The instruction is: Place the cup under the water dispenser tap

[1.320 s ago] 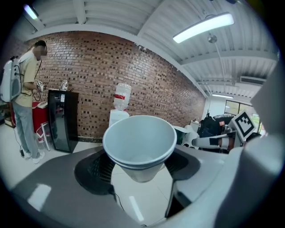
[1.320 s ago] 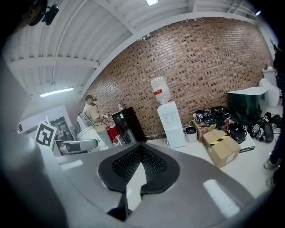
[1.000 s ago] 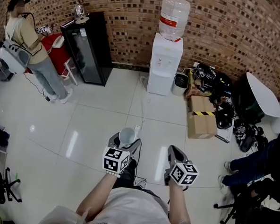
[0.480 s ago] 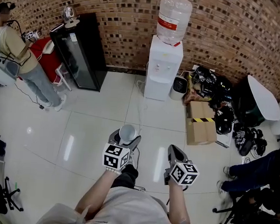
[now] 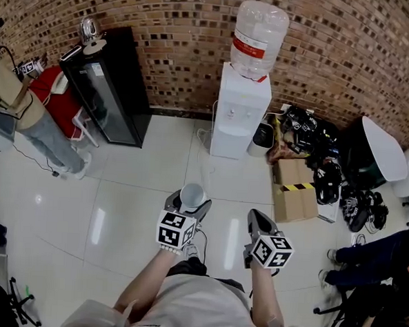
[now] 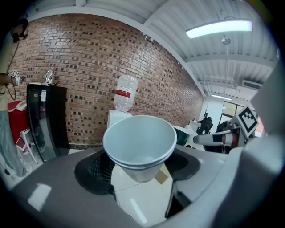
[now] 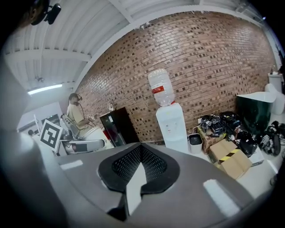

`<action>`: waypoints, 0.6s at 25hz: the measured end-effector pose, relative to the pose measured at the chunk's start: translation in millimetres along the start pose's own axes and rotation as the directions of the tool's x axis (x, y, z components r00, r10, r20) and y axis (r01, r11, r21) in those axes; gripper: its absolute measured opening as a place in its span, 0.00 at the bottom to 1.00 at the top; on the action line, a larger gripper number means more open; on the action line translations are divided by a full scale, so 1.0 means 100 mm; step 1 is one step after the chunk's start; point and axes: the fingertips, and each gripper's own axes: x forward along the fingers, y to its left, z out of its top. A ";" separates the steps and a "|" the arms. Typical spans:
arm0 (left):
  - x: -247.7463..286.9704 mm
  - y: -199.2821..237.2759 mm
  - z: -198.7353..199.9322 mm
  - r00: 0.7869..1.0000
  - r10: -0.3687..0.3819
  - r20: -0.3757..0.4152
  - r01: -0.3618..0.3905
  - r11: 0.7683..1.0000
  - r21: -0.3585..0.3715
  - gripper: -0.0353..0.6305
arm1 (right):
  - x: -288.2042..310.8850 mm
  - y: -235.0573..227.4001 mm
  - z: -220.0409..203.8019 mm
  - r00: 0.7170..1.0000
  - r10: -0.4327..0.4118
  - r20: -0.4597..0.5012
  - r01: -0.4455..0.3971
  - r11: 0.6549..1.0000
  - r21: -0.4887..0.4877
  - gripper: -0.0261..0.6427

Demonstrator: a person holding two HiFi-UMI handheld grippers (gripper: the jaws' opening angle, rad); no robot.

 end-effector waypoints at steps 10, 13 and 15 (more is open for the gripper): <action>0.40 0.45 0.09 0.999 -0.019 -0.039 0.020 1.000 0.021 0.57 | 0.50 0.14 0.21 1.000 -0.011 -0.009 0.010 1.000 -0.024 0.04; 0.52 0.51 0.08 0.998 -0.028 -0.051 0.029 0.999 0.020 0.57 | 0.59 0.07 0.23 1.000 -0.017 -0.009 0.017 1.000 -0.014 0.04; 0.63 0.54 0.06 0.998 -0.031 -0.060 0.033 0.999 0.019 0.57 | 0.64 0.01 0.21 1.000 -0.021 -0.014 0.021 1.000 -0.009 0.04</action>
